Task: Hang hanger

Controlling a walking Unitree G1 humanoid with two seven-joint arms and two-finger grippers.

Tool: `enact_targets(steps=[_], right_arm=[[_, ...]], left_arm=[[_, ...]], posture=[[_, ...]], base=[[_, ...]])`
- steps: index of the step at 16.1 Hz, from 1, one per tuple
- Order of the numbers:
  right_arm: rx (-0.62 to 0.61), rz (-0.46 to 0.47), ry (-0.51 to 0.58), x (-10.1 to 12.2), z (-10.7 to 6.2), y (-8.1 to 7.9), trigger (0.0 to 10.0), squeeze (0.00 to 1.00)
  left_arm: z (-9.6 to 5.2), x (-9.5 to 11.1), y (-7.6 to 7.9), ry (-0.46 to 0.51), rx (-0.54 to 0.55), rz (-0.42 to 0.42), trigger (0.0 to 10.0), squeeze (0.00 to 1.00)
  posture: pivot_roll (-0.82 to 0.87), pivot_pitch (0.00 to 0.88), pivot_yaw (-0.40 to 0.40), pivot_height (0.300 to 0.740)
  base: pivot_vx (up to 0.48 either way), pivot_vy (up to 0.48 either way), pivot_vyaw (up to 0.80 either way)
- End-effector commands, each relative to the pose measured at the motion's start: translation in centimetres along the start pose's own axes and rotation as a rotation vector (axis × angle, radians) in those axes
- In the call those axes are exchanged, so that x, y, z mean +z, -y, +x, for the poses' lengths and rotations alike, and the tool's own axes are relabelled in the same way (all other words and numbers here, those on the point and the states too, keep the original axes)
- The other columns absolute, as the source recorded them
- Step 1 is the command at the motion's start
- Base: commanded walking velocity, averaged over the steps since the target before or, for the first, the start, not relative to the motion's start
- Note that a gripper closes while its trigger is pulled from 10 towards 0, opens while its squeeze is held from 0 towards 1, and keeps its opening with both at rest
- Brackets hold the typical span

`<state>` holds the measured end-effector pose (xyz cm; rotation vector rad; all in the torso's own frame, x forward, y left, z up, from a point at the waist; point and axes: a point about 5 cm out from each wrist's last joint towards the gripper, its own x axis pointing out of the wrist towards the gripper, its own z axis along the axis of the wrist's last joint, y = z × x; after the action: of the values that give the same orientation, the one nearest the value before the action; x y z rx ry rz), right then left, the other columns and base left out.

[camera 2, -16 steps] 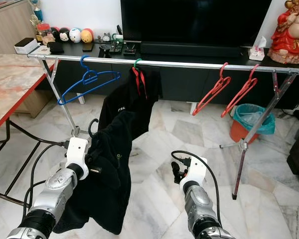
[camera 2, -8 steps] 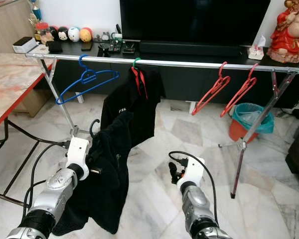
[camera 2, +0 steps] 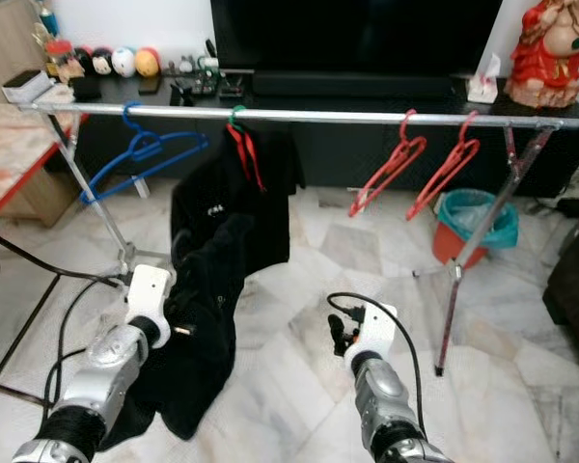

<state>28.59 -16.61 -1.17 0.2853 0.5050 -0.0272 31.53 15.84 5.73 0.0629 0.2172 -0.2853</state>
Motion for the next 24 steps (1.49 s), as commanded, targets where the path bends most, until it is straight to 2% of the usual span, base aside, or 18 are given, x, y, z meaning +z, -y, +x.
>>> enact_targets(steps=[1, 11, 19, 24], right_arm=[[0.010, 0.001, -0.013, -0.1, 0.1, -0.4, 10.0, 0.00], [0.010, -0.002, -0.015, -0.1, 0.1, -0.4, 10.0, 0.00], [0.006, -0.003, -0.024, -0.4, 0.0, -0.3, 10.0, 0.00], [-0.007, 0.002, -0.027, -0.4, -0.1, 0.1, 10.0, 0.00]], left_arm=[[0.0, 0.7, -0.4, 0.037, 0.009, 0.023, 10.0, 0.00], [0.0, 0.8, -0.6, 0.036, 0.030, 0.038, 10.0, 0.00], [-0.1, 1.0, -1.6, 0.042, 0.096, 0.039, 10.0, 0.00], [0.0, 1.0, -1.6, 0.032, 0.092, 0.028, 10.0, 0.00]], posture=[[-0.05, 0.000, 0.004, 0.719], [-0.05, 0.000, 0.002, 0.719], [-0.05, 0.000, 0.000, 0.719], [-0.05, 0.000, -0.001, 0.719]], base=[[0.000, -0.450, 0.00], [0.000, -0.432, 0.00], [0.000, 0.000, 0.00], [0.000, 0.000, 0.00]])
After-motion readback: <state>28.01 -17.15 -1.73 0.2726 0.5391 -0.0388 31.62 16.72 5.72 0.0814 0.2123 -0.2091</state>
